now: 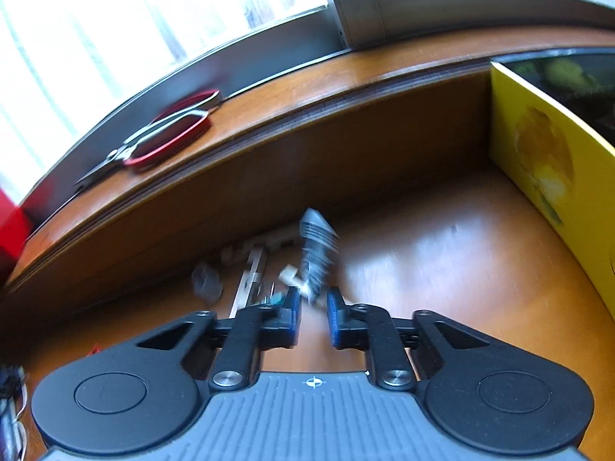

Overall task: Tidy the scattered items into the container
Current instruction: 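Grasp a flat metal key piece with the right gripper while the left gripper holds the bracelet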

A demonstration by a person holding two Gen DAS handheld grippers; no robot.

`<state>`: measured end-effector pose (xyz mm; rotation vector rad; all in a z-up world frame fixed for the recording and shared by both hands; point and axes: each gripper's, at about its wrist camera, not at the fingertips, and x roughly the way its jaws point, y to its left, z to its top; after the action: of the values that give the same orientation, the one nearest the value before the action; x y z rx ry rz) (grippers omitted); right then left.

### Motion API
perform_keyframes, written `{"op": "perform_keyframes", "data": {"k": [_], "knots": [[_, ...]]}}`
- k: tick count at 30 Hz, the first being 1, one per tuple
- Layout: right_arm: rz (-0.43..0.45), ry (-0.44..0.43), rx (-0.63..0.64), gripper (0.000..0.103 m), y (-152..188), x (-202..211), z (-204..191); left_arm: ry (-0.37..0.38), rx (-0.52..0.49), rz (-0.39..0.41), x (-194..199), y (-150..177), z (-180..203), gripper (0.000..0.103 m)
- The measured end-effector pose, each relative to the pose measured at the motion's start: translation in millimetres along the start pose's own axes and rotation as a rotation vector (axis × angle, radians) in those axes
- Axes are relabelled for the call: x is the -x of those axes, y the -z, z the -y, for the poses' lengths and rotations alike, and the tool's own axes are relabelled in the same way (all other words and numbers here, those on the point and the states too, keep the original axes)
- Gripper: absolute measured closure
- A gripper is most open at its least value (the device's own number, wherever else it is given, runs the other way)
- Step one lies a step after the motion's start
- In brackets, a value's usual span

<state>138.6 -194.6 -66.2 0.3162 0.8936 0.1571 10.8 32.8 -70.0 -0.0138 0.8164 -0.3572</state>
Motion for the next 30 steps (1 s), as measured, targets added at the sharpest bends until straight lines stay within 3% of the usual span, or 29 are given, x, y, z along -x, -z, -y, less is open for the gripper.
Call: {"op": "perform_keyframes", "data": {"k": [9,15,24,29,30], "knots": [[-0.033,-0.005,0.046,0.083,25,25,8,0.017,-0.016,-0.01,-2,4,8,0.098],[0.034,0.058,0.041,0.054,-5,5,7,0.001,-0.005,-0.009,0,8,7,0.098],[0.038,0.173,0.158,0.041,-35,-53,-10,-0.025,0.01,-0.001,2,9,3,0.097],[0.045,0.189,0.198,0.041,-31,-58,-13,-0.019,0.007,0.001,1,8,3,0.097],[0.049,0.204,0.22,0.051,-29,-58,-15,-0.019,0.003,0.004,1,8,3,0.097]]}}
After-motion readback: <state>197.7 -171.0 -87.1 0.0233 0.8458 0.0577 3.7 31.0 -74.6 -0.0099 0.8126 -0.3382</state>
